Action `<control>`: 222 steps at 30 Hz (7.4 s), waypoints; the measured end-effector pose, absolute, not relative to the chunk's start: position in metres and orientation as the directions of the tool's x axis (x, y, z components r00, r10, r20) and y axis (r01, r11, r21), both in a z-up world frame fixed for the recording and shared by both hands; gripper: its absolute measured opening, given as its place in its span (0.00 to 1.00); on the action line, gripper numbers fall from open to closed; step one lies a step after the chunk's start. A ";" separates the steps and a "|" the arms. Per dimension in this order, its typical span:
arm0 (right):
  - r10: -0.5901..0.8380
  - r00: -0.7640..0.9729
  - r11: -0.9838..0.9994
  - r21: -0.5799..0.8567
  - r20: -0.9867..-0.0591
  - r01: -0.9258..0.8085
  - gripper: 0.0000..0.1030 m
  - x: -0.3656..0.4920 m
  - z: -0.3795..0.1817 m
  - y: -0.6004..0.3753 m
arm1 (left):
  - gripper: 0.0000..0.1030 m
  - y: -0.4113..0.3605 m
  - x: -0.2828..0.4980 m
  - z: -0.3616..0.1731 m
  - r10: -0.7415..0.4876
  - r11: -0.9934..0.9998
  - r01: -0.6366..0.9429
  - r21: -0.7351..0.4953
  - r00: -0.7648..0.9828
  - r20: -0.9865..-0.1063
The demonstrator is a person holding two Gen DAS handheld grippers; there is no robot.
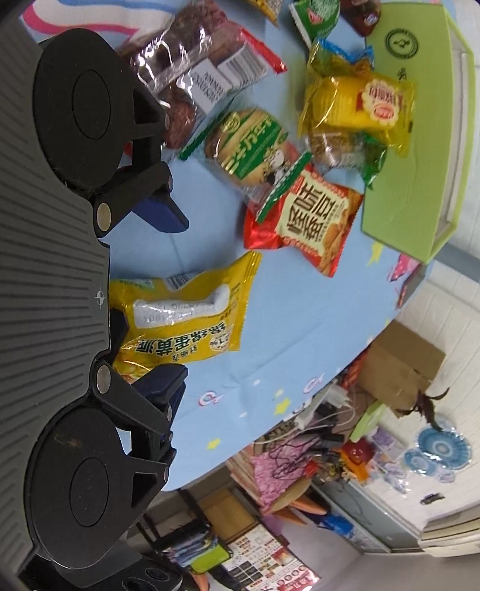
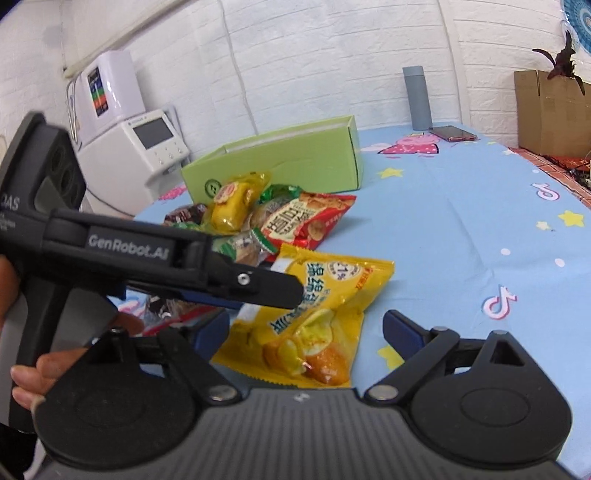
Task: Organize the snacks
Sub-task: 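Carry the yellow chip bag into the green box and release it, then grasp the clear red-date bag with the left gripper, then lower the red-date bag into the green box and release it, then grasp the yellow bread bag with the left gripper and lift it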
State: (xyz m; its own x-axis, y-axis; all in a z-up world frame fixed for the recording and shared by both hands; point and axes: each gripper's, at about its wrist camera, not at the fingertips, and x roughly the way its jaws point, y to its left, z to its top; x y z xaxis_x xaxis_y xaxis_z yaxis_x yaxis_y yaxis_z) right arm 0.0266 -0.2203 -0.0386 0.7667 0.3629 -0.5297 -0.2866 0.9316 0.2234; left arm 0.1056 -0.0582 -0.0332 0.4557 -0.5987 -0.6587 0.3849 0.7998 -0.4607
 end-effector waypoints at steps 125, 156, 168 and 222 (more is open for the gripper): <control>0.512 0.588 0.784 0.061 -0.626 -0.618 0.78 0.039 -0.037 -0.043 | 0.23 0.089 0.059 -0.022 -0.461 0.880 0.219 -0.422 0.608 -0.646; 0.555 0.649 0.768 0.021 -0.520 -0.640 0.87 0.308 0.034 -0.020 | 0.54 0.127 0.332 0.072 -0.359 0.929 0.244 -0.279 0.778 -0.516; 0.515 0.694 0.833 0.101 -0.503 -0.545 0.91 0.169 0.010 -0.087 | 0.64 0.092 0.213 0.043 -0.473 0.881 0.368 -0.298 0.694 -0.543; 0.654 0.537 0.751 0.371 -0.533 -0.547 0.92 0.059 -0.034 -0.095 | 0.44 0.101 0.076 -0.023 -0.451 0.869 0.132 -0.477 0.606 -0.655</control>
State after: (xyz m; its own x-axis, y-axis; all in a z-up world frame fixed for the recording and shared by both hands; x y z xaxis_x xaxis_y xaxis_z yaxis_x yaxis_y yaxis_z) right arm 0.0595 -0.0951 -0.0336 0.5368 0.6542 -0.5328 -0.5470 0.7507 0.3706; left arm 0.0762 0.1008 -0.0227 0.6058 -0.4515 -0.6551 0.1318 0.8690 -0.4770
